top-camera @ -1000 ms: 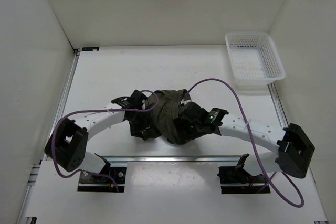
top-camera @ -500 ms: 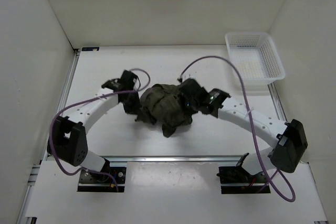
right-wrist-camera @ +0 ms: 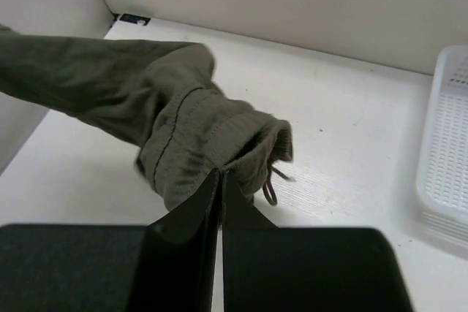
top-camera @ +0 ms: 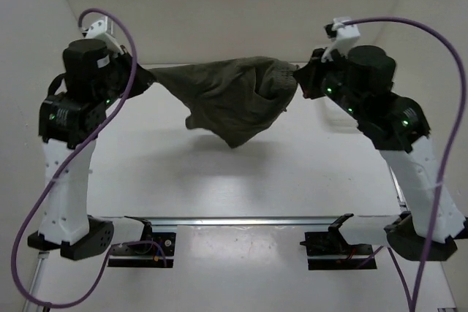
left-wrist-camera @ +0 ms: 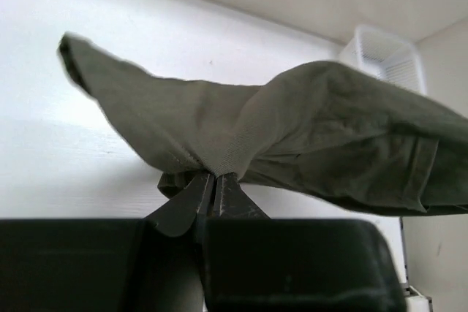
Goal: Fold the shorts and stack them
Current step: Flatten the shorts out
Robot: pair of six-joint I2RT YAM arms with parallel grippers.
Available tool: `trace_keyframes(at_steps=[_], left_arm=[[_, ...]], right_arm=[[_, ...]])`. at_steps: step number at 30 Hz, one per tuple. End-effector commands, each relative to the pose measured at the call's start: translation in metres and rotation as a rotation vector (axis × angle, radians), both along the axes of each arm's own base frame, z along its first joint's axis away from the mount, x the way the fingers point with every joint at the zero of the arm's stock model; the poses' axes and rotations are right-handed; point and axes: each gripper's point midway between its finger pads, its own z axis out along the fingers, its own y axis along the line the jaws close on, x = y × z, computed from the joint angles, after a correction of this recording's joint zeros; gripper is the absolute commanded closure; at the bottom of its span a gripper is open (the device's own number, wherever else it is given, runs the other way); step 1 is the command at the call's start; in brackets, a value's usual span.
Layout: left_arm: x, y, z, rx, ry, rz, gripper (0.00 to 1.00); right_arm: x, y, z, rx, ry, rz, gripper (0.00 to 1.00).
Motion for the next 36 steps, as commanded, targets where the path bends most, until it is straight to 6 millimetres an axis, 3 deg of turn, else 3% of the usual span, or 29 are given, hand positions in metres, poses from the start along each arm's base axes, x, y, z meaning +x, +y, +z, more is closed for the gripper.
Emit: trace_keyframes(at_steps=[1,3,6,7,9,10,11,13,14,15,16,17,18,19,20,21,23,24,26,27,28,29,30,31,32,34,35,36], left_arm=[[-0.03,0.014,0.017,0.014,-0.036,0.016,0.89],[-0.025,0.013,0.02,0.025,-0.044,0.011,0.89],[0.0,0.017,0.033,0.07,-0.091,0.036,0.89],[0.023,0.017,0.024,0.091,-0.068,0.043,0.89],[0.054,0.015,0.026,0.106,-0.098,0.038,0.89],[0.085,0.016,0.005,0.119,-0.052,0.04,0.89],[0.101,0.015,0.002,0.113,-0.054,0.037,0.89],[0.134,0.011,-0.011,0.128,-0.046,0.042,0.89],[0.164,0.011,-0.032,0.147,-0.011,0.068,0.81],[0.178,0.013,-0.043,0.151,0.006,0.076,0.6],[0.19,0.011,-0.056,0.157,0.036,0.074,0.36],[0.2,0.011,-0.079,0.148,0.113,0.078,0.0],[0.199,0.007,-0.088,0.134,0.153,0.058,0.0],[0.196,0.004,-0.095,0.133,0.187,0.042,0.0],[0.184,0.004,-0.085,0.127,0.182,0.033,0.0],[0.178,0.007,-0.107,0.143,0.241,0.039,0.0],[0.157,0.005,-0.112,0.146,0.247,0.027,0.0],[0.124,0.003,-0.125,0.121,0.29,-0.003,0.01],[0.097,0.0,-0.14,0.082,0.312,-0.021,0.15],[0.069,-0.008,-0.136,0.066,0.302,-0.05,0.22],[0.044,-0.014,-0.184,0.043,0.432,-0.061,0.27],[0.027,-0.02,-0.2,0.018,0.471,-0.071,0.41],[0.006,-0.035,-0.217,-0.004,0.513,-0.113,0.45],[-0.03,-0.042,-0.25,-0.044,0.607,-0.109,0.45],[-0.047,-0.05,-0.264,-0.057,0.645,-0.115,0.45],[-0.091,-0.071,-0.296,-0.088,0.733,-0.134,0.39],[-0.103,-0.077,-0.303,-0.092,0.751,-0.145,0.34],[-0.115,-0.082,-0.31,-0.092,0.779,-0.153,0.29]], right_arm=[[-0.023,-0.021,0.025,0.002,-0.068,0.001,0.99],[-0.027,-0.026,0.029,0.019,-0.075,-0.012,0.99],[-0.013,-0.037,0.027,0.005,-0.086,-0.106,0.99],[-0.006,-0.04,0.024,-0.006,-0.078,-0.134,0.99],[0.019,-0.039,0.004,-0.052,-0.046,-0.174,0.99],[0.032,-0.038,0.0,-0.059,-0.057,-0.193,0.99],[0.05,-0.032,-0.022,-0.091,-0.016,-0.205,0.99],[0.075,-0.031,-0.037,-0.085,-0.002,-0.23,0.99],[0.093,-0.026,-0.058,-0.11,0.032,-0.24,0.99],[0.104,-0.026,-0.078,-0.133,0.064,-0.252,0.99],[0.12,-0.019,-0.1,-0.145,0.107,-0.272,0.83],[0.126,-0.02,-0.116,-0.166,0.138,-0.28,0.45],[0.128,-0.019,-0.126,-0.174,0.168,-0.283,0.34],[0.127,-0.022,-0.134,-0.182,0.183,-0.303,0.22],[0.123,-0.024,-0.138,-0.166,0.194,-0.332,0.12],[0.117,-0.028,-0.155,-0.176,0.231,-0.348,0.01],[0.108,-0.04,-0.157,-0.122,0.252,-0.385,0.01],[0.103,-0.042,-0.163,-0.116,0.266,-0.391,0.01],[0.086,-0.053,-0.185,-0.107,0.333,-0.382,0.03],[0.076,-0.052,-0.195,-0.089,0.37,-0.373,0.05],[0.061,-0.057,-0.213,-0.088,0.412,-0.363,0.1],[0.052,-0.055,-0.222,-0.079,0.438,-0.343,0.11],[0.042,-0.05,-0.231,-0.05,0.477,-0.316,0.12],[0.031,-0.05,-0.234,-0.032,0.49,-0.299,0.12],[0.018,-0.052,-0.256,-0.042,0.541,-0.291,0.12],[0.002,-0.053,-0.265,-0.009,0.569,-0.29,0.12],[-0.009,-0.054,-0.28,-0.02,0.607,-0.276,0.12],[-0.014,-0.054,-0.282,-0.005,0.614,-0.275,0.12]])
